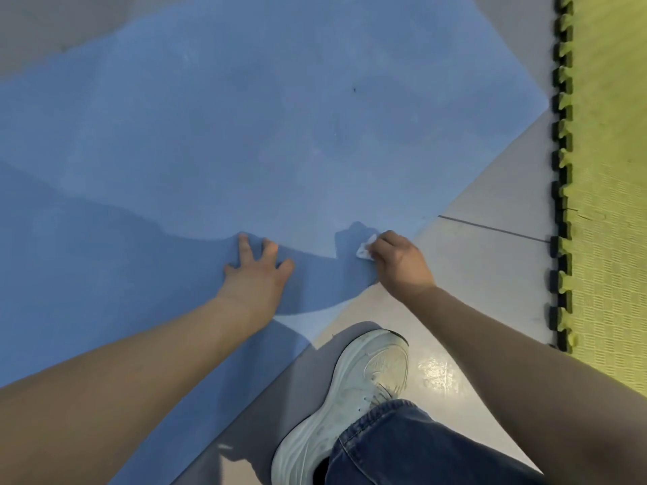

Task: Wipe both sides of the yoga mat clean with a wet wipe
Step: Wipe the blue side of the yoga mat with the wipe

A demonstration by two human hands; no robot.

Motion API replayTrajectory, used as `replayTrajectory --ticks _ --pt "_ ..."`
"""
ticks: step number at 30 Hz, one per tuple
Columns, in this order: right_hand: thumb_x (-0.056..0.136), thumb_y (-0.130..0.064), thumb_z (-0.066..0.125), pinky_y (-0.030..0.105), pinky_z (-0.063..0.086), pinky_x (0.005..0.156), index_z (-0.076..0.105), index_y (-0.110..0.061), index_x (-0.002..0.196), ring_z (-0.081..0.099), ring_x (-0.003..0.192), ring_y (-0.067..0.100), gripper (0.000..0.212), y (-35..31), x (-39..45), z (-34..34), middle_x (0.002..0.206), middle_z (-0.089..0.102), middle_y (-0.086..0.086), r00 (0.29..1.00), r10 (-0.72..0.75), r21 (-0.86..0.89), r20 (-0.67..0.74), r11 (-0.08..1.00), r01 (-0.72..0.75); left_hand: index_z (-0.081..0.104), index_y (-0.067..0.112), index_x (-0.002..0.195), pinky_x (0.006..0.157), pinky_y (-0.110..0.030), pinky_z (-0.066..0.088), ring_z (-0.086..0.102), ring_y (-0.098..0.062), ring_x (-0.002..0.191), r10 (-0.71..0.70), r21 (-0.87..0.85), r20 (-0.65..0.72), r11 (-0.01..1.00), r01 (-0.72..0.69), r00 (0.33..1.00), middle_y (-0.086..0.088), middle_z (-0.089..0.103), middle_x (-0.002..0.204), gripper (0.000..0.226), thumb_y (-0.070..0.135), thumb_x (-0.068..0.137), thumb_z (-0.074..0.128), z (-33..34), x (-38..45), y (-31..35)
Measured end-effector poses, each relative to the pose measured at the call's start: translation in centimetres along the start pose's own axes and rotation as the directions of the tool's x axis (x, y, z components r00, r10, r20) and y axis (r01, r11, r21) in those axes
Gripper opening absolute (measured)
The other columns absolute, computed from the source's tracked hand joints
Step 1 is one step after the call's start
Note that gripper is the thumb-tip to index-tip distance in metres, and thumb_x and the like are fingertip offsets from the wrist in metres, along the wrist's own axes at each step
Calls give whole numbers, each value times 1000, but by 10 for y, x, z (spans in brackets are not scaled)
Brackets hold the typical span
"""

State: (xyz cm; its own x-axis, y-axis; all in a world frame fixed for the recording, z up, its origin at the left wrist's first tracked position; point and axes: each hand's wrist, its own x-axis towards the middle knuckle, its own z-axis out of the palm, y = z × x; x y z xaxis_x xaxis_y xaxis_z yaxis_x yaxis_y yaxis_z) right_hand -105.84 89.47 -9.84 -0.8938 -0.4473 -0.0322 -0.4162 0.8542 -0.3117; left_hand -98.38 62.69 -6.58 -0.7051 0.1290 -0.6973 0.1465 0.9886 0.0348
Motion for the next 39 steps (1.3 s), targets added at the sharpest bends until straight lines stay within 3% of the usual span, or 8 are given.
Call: replayTrajectory --ticks 6,10,14,21,27,34,39 --pt "85 -4 62 37 51 67 70 -13 91 62 81 32 13 -8 11 -4 91 59 5 954 181 -75 240 983 -168 25 27 146 98 -56 47 -3 -51 149 32 -46 84 999 -28 996 -9 0 159 69 23 91 67 -10 -6 -9" --pt "96 -13 49 30 45 77 65 -17 112 59 96 28 23 -38 37 -59 109 57 3 881 150 -185 448 980 -73 39 24 139 101 -52 44 34 -33 136 65 -72 79 996 -60 995 -4 34 144 57 42 91 64 -45 -17 -24" --pt "96 -17 49 31 44 82 64 -20 113 58 102 24 23 -80 62 -133 111 58 1 860 69 -215 506 976 48 38 20 144 101 -46 44 44 -31 129 103 -192 -52 975 -111 993 -6 42 140 58 46 95 57 -85 -33 -34" --pt "95 -24 51 28 44 83 65 -26 109 47 93 11 20 -136 85 -241 100 55 -9 868 64 -228 492 972 57 42 25 146 107 -42 43 49 -25 132 87 -436 -212 883 -174 973 0 51 144 61 52 93 60 -120 -52 -43" --pt "95 -22 52 32 44 83 64 -23 111 55 103 21 20 -134 113 -189 110 60 -1 785 -44 -258 618 931 256 41 26 146 104 -38 43 48 -25 131 10 -396 -166 915 -76 986 -1 49 143 57 50 96 56 -109 -43 -56" --pt "89 -9 57 34 49 82 60 -24 118 58 103 24 33 -116 152 -110 118 56 1 578 -188 -218 794 800 560 45 34 141 102 -33 45 54 -14 122 -52 -497 -145 867 -28 988 11 55 134 49 50 96 57 -97 -28 -34" --pt "98 -26 51 30 41 69 57 -22 125 50 89 21 28 -97 194 -96 117 55 1 508 -252 -168 823 747 643 45 35 140 99 -30 46 55 -11 116 -146 -580 -105 812 59 984 14 55 130 48 51 96 56 -101 1 -7"
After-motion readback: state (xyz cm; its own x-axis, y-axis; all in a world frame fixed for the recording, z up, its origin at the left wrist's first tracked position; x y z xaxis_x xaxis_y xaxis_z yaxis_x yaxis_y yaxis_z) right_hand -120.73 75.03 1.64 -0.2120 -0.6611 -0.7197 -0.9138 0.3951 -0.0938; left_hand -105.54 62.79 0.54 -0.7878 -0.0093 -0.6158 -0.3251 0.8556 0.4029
